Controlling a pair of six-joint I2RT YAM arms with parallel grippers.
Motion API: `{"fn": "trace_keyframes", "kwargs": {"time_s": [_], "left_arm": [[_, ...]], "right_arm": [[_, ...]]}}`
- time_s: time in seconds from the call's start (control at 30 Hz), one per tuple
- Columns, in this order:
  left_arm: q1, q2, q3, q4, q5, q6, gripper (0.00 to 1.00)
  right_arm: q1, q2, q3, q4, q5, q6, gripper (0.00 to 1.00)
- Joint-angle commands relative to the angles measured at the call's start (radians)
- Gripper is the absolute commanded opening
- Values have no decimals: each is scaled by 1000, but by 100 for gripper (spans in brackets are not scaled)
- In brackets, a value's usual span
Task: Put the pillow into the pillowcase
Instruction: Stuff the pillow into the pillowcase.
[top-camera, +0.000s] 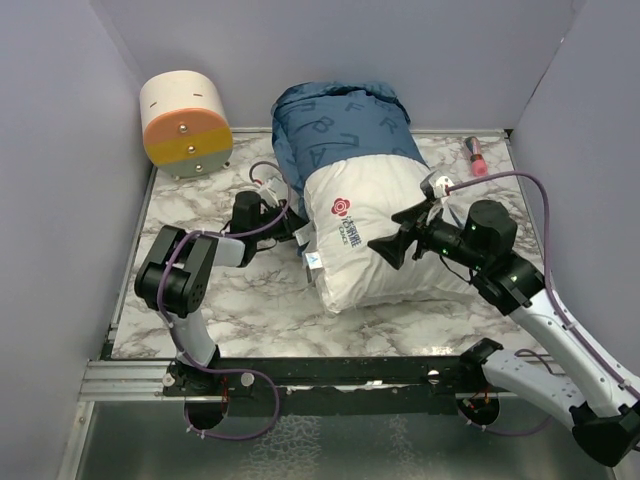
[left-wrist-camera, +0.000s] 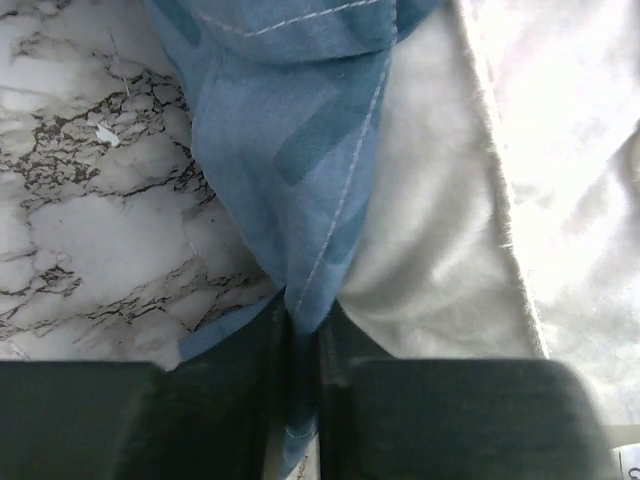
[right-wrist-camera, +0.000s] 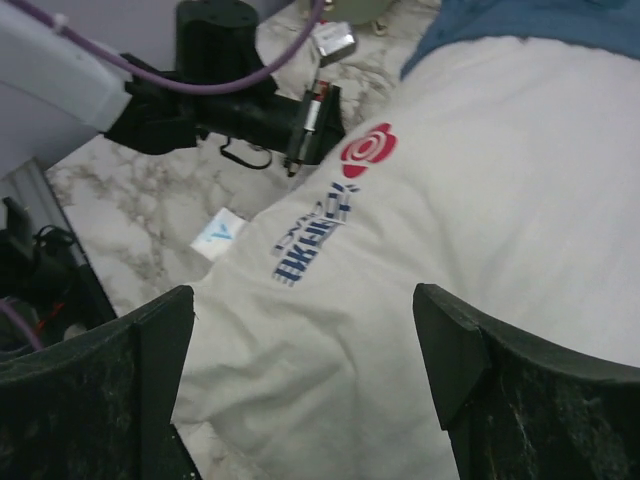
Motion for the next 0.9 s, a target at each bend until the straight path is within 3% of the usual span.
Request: {"fn": "trace_keyframes", "kwargs": {"time_s": [0.0, 0.1, 0.2, 0.5, 0.7, 0.77, 0.87], "left_arm": [[-24, -42, 15, -17, 26, 41, 9], [-50, -83, 5, -55, 12, 80, 1], [-76, -165, -19, -58, 5, 95, 0], [-165, -349, -86, -97, -49, 128, 0], [-184, -444, -125, -117, -51, 122, 0], [-192, -478, -147, -115, -50, 112, 0], [-217, -530, -175, -113, -48, 96, 0]], "right_arm": [[4, 63, 77, 41, -254, -52, 91], [27, 126, 109, 56, -206, -83, 92], [70, 237, 200, 30, -108, -119, 92], [248, 685, 554, -153, 506, -201, 91], [249, 788, 534, -148, 770, -227, 87], [246, 800, 504, -130, 801, -233, 77], [234, 825, 482, -96, 856, -237, 44]]}}
